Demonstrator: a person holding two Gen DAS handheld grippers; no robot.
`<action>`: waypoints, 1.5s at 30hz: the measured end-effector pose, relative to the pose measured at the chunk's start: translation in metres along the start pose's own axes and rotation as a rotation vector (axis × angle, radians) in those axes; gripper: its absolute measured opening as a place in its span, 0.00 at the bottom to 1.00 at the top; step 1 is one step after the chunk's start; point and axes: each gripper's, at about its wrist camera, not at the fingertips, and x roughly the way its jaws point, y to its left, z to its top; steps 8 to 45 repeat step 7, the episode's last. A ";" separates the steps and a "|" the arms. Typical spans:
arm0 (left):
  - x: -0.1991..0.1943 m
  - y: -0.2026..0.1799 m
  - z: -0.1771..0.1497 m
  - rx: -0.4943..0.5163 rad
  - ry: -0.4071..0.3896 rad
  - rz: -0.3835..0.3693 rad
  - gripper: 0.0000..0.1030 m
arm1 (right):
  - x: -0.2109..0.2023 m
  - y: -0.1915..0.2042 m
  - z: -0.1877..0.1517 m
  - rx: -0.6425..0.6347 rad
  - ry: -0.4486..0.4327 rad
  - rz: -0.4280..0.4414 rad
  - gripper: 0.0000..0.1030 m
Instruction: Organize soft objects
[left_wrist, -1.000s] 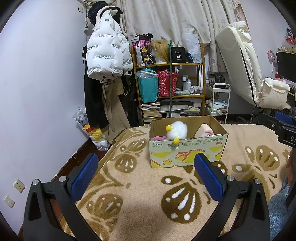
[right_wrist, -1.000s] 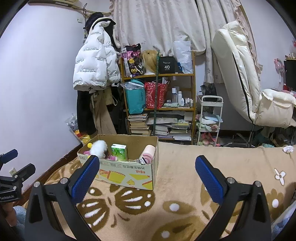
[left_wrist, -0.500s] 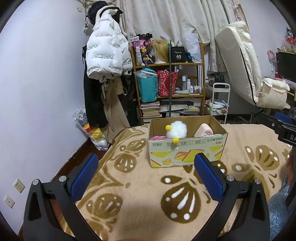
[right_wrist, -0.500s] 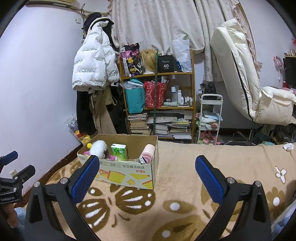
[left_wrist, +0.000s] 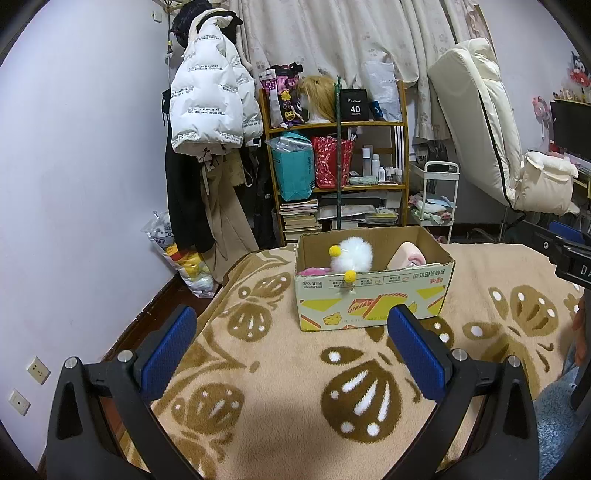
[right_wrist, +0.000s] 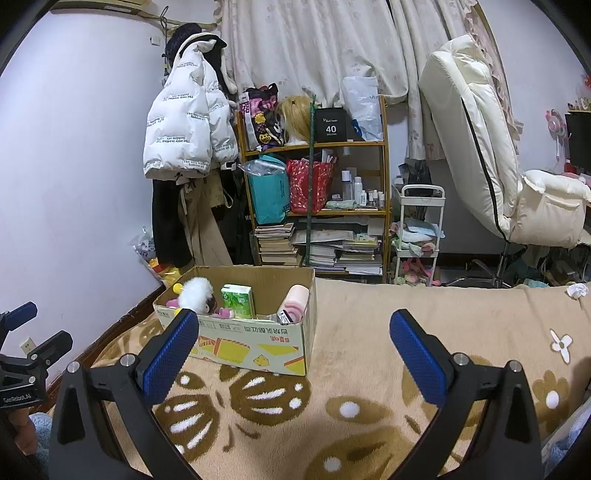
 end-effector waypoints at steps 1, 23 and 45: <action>0.000 0.000 0.000 -0.001 0.003 -0.003 0.99 | 0.000 0.000 0.000 0.001 0.001 0.000 1.00; 0.001 0.001 0.000 -0.003 0.002 -0.007 0.99 | 0.000 0.001 0.001 0.001 0.002 -0.002 1.00; 0.001 0.001 0.000 -0.003 0.002 -0.007 0.99 | 0.000 0.001 0.001 0.001 0.002 -0.002 1.00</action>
